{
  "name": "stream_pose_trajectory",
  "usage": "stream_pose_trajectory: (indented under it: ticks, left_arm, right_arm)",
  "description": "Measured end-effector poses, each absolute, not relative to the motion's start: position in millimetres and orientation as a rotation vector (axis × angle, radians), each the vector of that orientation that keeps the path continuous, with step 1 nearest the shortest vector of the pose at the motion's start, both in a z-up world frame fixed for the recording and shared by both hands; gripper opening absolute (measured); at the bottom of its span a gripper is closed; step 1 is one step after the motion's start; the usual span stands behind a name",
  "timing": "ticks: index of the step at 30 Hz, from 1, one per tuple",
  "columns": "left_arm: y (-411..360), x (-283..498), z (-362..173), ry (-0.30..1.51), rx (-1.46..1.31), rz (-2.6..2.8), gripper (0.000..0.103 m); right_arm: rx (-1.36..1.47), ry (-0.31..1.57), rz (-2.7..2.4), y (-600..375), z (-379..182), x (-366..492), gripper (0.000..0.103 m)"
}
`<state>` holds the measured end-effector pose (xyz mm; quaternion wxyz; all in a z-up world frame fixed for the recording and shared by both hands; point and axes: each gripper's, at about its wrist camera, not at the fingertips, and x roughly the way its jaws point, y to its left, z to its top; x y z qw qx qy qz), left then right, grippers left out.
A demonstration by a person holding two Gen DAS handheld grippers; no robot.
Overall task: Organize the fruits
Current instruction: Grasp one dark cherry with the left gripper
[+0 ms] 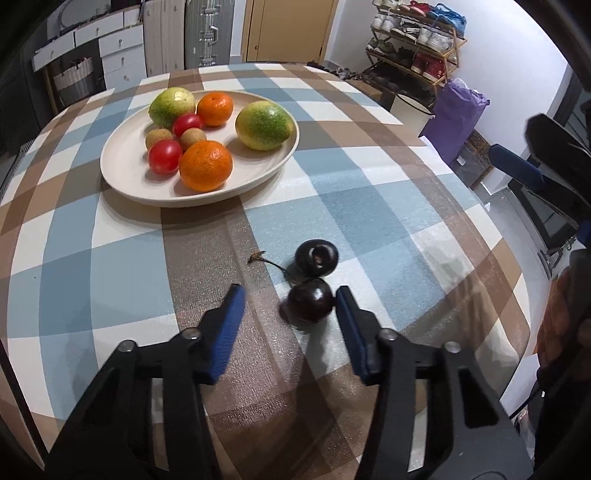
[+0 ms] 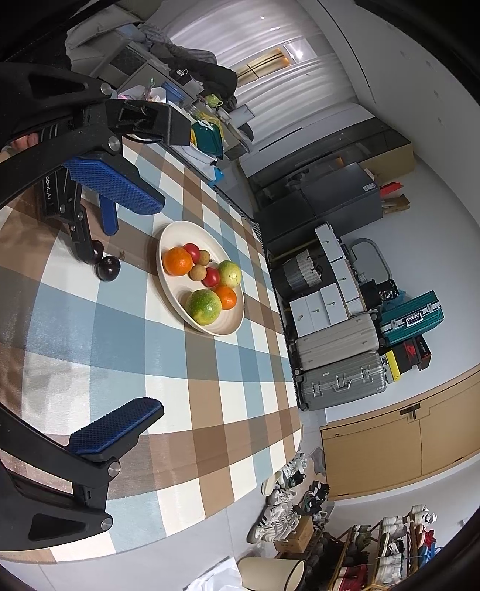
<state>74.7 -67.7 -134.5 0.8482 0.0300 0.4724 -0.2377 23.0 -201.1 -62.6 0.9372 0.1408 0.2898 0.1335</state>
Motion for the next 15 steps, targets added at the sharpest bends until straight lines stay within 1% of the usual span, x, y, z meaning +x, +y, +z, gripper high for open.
stream_pose_trajectory:
  ticks: [1, 2, 4, 6, 15]
  left_arm:
    - [-68.3, 73.6, -133.4, 0.991, 0.065, -0.506, 0.037]
    - [-68.7, 72.0, -132.4, 0.986, 0.067, -0.508, 0.035]
    - [-70.0, 69.7, -131.2, 0.981, 0.073, -0.520, 0.027]
    - [-70.8, 67.8, -130.0, 0.976, 0.074, -0.530, 0.022]
    - [-68.8, 64.5, -129.3, 0.983, 0.052, -0.533, 0.021]
  right_arm:
    - [0.286, 0.592, 0.273, -201.0, -62.7, 23.0, 0.101]
    - [0.285, 0.593, 0.272, -201.3, -62.5, 23.1, 0.101]
    - [0.283, 0.595, 0.274, -201.1, -63.2, 22.5, 0.101]
    - [0.282, 0.597, 0.274, -200.1, -64.1, 22.0, 0.101]
    - [0.285, 0.602, 0.271, -198.7, -65.3, 22.4, 0.101]
